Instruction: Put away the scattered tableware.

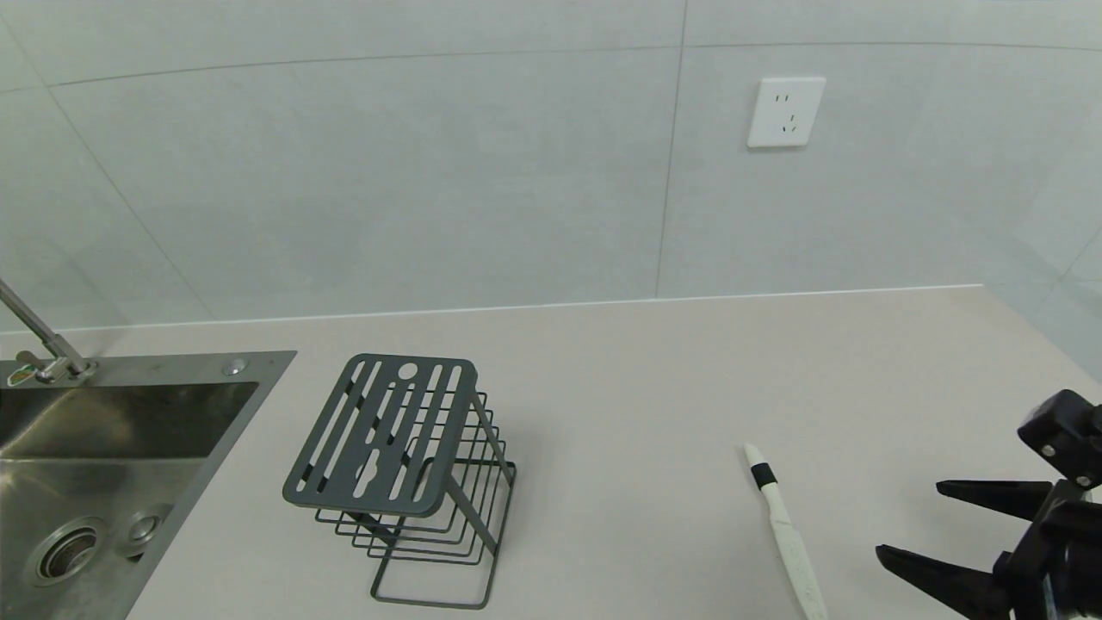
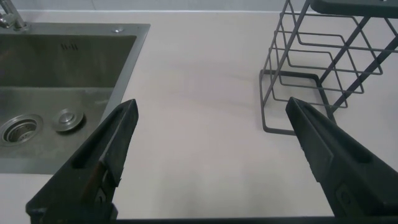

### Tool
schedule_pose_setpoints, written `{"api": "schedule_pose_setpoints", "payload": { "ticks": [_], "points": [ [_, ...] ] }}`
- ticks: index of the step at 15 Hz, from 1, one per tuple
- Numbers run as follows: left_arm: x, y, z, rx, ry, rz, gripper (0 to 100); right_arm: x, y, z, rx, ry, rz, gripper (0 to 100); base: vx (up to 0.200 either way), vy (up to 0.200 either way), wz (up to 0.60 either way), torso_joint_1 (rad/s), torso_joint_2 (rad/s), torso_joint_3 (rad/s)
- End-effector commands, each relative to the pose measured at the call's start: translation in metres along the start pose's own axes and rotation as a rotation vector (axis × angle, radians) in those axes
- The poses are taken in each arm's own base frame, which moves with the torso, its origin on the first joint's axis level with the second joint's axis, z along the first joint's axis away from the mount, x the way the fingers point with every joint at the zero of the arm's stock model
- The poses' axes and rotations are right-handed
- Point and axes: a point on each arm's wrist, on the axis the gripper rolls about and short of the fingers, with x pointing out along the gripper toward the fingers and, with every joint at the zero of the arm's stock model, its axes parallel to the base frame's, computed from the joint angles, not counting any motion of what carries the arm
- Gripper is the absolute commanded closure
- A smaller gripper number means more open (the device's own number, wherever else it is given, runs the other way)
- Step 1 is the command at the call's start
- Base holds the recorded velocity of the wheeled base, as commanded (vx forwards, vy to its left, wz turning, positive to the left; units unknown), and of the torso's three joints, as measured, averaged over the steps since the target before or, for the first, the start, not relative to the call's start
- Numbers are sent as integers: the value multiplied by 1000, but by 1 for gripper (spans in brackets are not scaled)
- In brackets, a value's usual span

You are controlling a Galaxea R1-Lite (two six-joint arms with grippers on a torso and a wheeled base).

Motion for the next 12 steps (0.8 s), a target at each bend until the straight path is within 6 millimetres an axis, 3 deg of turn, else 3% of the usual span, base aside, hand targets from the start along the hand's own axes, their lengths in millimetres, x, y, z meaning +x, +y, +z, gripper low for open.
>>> {"api": "schedule_pose_setpoints", "payload": {
  "ticks": [1, 6, 10, 12],
  "points": [
    [0, 0, 0, 0, 2, 0, 0, 18, 3, 1, -8, 69, 26, 0, 0, 0, 0, 0, 0, 0],
    [0, 0, 0, 0, 0, 1, 0, 45, 0, 5, 57, 142, -18, 0, 0, 0, 0, 0, 0, 0],
    [0, 0, 0, 0, 0, 0, 0, 70, 17, 24, 203, 133, -92, 0, 0, 0, 0, 0, 0, 0],
    [0, 0, 0, 0, 0, 0, 0, 80, 18, 22, 222, 162, -116, 0, 0, 0, 0, 0, 0, 0]
  ]
}}
